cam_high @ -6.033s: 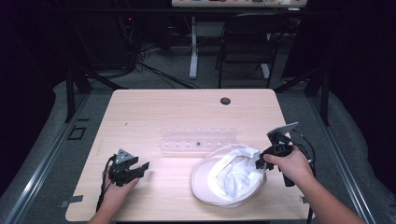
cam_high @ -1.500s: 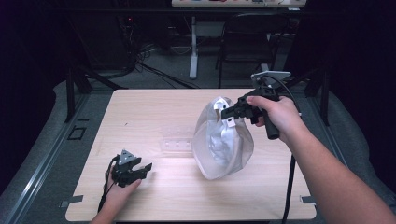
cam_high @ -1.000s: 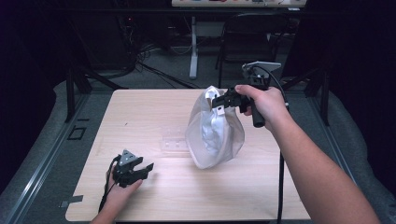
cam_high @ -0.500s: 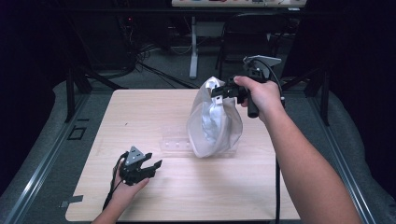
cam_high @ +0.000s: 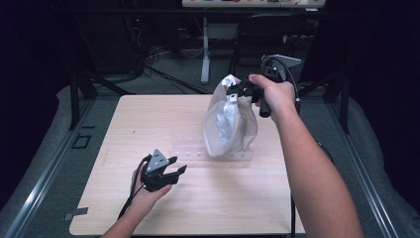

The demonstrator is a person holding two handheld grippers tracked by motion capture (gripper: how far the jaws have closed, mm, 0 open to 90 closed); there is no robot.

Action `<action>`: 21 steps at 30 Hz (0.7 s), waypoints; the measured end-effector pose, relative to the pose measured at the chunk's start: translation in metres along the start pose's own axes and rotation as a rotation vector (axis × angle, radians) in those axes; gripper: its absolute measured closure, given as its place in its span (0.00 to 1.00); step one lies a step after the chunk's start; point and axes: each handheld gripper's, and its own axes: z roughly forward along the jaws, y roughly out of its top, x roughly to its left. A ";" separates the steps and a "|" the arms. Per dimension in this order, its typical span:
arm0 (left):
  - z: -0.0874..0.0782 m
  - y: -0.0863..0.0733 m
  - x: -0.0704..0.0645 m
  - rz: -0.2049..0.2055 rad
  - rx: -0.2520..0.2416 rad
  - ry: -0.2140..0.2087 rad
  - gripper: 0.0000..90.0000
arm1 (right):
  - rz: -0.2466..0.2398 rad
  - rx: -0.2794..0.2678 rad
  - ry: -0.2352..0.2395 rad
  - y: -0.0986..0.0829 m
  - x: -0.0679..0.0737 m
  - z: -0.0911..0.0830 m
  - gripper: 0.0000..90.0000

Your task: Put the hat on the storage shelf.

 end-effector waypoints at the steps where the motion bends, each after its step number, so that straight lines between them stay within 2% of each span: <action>1: 0.000 0.000 0.000 0.000 0.000 0.000 0.56 | 0.000 0.000 0.000 0.000 0.000 0.000 0.91; 5: 0.010 0.011 -0.012 0.032 -0.003 -0.016 0.56 | 0.011 -0.015 -0.017 0.002 -0.004 0.003 0.90; 11: 0.018 0.020 -0.021 0.044 -0.014 -0.040 0.56 | 0.017 -0.034 -0.021 0.004 -0.006 0.001 0.90; 16: 0.027 0.038 -0.037 0.076 -0.044 -0.077 0.57 | 0.014 -0.038 -0.021 0.004 -0.006 0.001 0.90; 17: 0.027 0.038 -0.037 0.076 -0.044 -0.077 0.57 | 0.014 -0.038 -0.021 0.004 -0.006 0.001 0.90; 18: 0.030 0.043 -0.042 0.088 -0.039 -0.101 0.57 | 0.015 -0.034 -0.021 0.004 -0.006 0.002 0.90; 19: 0.036 0.047 -0.048 0.110 -0.028 -0.102 0.57 | 0.009 -0.033 -0.019 0.004 -0.006 0.003 0.90; 21: 0.042 0.051 -0.054 0.127 -0.018 -0.095 0.57 | 0.009 -0.029 -0.023 0.003 -0.006 0.003 0.90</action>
